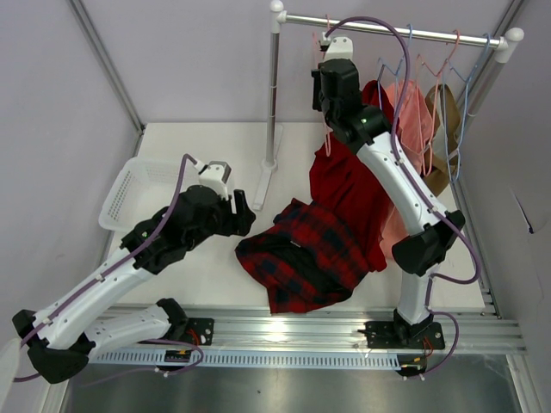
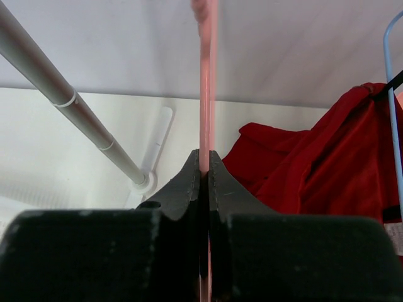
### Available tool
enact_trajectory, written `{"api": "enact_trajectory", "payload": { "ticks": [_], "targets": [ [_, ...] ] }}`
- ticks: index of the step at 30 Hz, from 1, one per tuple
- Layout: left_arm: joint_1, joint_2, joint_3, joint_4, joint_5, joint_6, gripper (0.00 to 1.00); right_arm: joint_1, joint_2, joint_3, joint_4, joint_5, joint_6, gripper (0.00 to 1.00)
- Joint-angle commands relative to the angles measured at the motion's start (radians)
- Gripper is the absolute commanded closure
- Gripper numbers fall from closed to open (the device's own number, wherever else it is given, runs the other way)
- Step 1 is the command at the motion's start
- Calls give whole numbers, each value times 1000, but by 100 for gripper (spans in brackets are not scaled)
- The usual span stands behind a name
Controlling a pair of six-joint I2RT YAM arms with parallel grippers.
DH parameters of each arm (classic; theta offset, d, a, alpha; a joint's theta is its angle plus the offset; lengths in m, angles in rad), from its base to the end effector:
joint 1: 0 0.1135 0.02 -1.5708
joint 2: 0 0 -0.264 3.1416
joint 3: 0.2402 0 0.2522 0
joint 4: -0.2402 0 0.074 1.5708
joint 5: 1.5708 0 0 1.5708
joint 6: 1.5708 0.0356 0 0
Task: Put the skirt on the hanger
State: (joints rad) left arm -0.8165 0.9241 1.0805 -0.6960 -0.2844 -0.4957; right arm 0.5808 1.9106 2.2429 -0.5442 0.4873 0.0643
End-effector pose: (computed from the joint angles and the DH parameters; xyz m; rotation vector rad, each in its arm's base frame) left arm 0.1349 -0.1290 0.3660 0.1686 2.1183 -0.4920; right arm 0.3628 0.2182 0.4769 -0.1056 1.7547 0.0349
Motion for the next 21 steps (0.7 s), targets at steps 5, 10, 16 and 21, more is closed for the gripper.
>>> {"api": "enact_trajectory", "payload": {
  "ticks": [5,10,16,21],
  "targets": [
    [7,-5,-10,32,8,-3,28,-4,-62,67,36,-38,-30,100],
    [14,-8,-11,33,5,0,28,-9,-102,67,43,-62,-29,100],
    [27,5,-19,46,19,6,28,-10,-177,26,18,-84,-1,100],
    [46,21,-30,59,42,5,28,-9,-249,-54,11,-105,25,100]
  ]
}}
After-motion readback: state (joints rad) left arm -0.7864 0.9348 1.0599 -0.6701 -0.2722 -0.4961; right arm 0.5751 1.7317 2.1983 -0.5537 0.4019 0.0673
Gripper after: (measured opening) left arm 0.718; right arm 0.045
